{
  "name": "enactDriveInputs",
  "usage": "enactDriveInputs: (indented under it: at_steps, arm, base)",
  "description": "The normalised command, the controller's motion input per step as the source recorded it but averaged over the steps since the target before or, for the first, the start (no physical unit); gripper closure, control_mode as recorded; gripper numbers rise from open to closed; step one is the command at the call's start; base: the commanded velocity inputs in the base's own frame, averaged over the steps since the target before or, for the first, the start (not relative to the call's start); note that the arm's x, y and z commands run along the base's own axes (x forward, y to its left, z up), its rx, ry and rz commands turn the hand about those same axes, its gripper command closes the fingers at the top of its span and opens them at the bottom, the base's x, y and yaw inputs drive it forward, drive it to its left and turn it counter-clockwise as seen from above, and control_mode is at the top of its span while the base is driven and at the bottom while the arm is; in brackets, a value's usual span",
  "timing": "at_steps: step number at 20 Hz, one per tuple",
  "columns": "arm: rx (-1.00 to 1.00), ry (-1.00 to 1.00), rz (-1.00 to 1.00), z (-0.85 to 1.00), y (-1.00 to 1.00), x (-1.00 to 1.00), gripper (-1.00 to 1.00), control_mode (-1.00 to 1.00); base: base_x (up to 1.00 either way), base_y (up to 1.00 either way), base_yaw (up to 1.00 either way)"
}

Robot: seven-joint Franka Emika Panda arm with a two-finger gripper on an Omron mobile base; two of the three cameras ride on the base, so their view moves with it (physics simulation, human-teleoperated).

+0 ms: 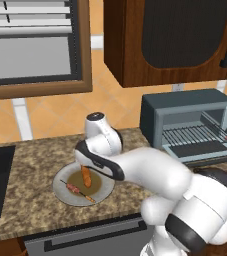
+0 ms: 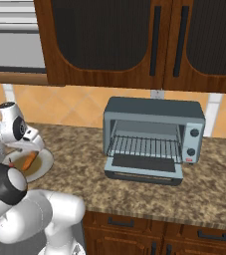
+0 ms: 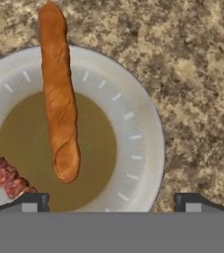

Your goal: Pick up the kebab skewer and baguette bread, and place them inside the toaster oven. Close the toaster oven door and start by setting the timer.

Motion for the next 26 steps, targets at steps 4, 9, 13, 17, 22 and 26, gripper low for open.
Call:
enactDriveInputs:
  at_steps: [4,9,13,17,22,26]
  arm:
    - [0.00,0.00,0.00,-0.51,0.25,0.57,-1.00,-1.00]
    - [0.00,0.00,0.00,-0.39,0.26,0.41,-1.00,-1.00]
    - [0.00,0.00,0.00,-0.19,0.25,0.26,-1.00,-1.00]
    - [0.00,0.00,0.00,-0.19,0.08,0.13,-1.00,-1.00]
    - [0.00,0.00,0.00,-0.30,0.00,0.16,-1.00,-1.00]
    - [0.00,0.00,0.00,-0.27,0.00,0.03,-1.00,-1.00]
  base:
    - [0.00,0.00,0.00]
    - [0.00,0.00,0.00]
    - [0.00,0.00,0.00]
    - [0.00,0.00,0.00]
    - [0.00,0.00,0.00]
    - [0.00,0.00,0.00]
